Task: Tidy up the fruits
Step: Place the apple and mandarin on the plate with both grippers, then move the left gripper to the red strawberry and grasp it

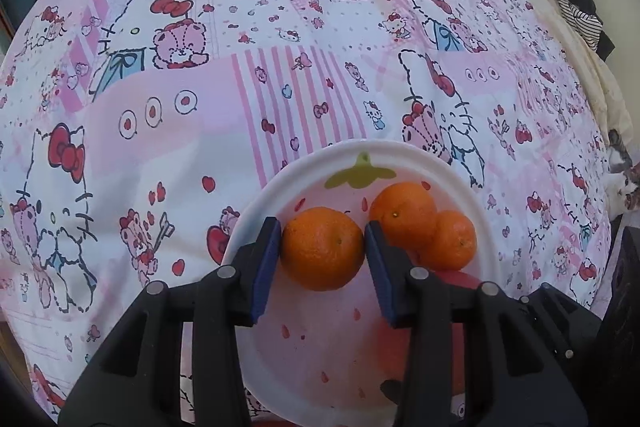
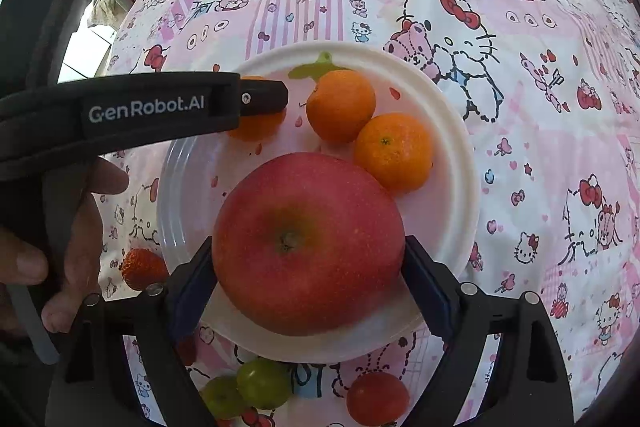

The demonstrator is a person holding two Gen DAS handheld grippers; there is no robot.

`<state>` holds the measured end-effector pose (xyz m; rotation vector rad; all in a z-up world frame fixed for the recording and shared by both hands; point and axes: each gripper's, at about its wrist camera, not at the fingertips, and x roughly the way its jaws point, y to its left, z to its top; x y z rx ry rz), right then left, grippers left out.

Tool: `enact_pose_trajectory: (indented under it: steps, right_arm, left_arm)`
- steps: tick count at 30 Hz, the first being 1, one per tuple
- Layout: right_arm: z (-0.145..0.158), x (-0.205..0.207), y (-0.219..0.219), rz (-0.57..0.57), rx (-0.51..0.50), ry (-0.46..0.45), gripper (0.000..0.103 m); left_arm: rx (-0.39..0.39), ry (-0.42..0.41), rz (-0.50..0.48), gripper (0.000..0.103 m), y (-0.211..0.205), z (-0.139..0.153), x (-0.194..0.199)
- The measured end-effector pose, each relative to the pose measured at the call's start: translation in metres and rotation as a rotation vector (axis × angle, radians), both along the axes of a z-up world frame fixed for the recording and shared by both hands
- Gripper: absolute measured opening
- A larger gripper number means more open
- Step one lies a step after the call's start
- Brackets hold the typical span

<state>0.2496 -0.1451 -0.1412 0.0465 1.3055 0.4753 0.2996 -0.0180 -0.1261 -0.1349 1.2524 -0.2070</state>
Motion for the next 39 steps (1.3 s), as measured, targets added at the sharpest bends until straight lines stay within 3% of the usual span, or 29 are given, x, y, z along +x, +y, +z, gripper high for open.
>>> enact_pose_trajectory:
  steps: [3, 5, 18, 30, 39]
  right_arm:
    - [0.001, -0.002, -0.003, -0.001, 0.001, 0.009, 0.09]
    - [0.002, -0.004, -0.006, -0.011, 0.004, 0.015, 0.09]
    - [0.033, -0.024, -0.025, -0.055, 0.005, -0.072, 0.093]
    - [0.079, -0.067, -0.028, 0.013, 0.039, -0.161, 0.093]
    - [0.087, -0.076, -0.07, -0.128, 0.099, -0.136, 0.093]
  left_arm:
    - [-0.004, -0.044, 0.012, 0.075, 0.0, 0.01, -0.003]
    - [0.002, -0.061, 0.012, 0.078, -0.001, 0.016, -0.003]
    - [0.022, -0.127, 0.028, 0.078, 0.006, 0.046, -0.025]
    - [0.011, -0.152, 0.082, 0.078, 0.039, 0.074, -0.072]
    - [0.043, -0.176, 0.164, 0.078, 0.071, 0.086, -0.113]
